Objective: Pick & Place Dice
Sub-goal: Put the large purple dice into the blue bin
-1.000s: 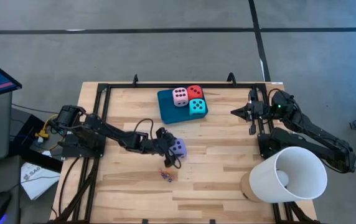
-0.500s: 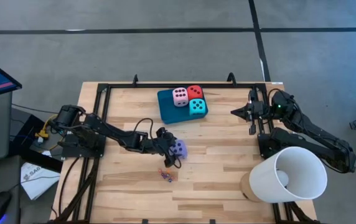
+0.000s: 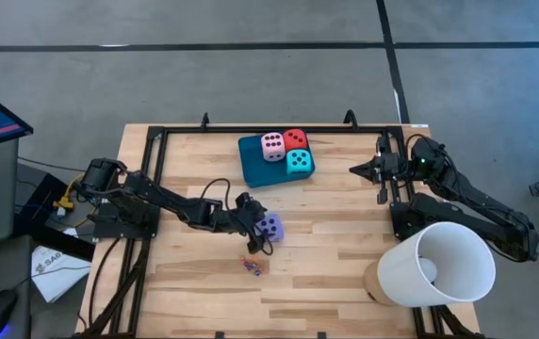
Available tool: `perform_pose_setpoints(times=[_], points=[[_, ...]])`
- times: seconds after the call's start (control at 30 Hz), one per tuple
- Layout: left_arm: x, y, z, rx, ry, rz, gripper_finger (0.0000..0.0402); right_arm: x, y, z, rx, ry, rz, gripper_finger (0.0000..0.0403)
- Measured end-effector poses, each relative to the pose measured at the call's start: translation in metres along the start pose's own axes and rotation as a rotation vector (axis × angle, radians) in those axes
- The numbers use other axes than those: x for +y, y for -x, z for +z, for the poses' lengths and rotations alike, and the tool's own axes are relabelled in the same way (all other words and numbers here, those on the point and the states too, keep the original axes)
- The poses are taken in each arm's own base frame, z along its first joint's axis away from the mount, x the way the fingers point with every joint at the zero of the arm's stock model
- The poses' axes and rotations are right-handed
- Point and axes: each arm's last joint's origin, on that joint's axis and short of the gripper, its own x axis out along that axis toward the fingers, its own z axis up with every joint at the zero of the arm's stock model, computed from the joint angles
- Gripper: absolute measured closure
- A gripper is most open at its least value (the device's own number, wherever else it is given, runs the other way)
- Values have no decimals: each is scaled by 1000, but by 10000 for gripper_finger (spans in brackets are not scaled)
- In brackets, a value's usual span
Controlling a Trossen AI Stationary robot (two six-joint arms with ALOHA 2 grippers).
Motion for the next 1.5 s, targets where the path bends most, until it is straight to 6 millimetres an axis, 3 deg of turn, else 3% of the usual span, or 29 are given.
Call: perform_pose_setpoints(times=[0.93,1.5], points=[[-5,-3,-2,-12,2,-13,4,0,0,0,0,0,0,403],[-11,-24,-19,6,-2,-11,4,0,0,0,0,0,0,403]])
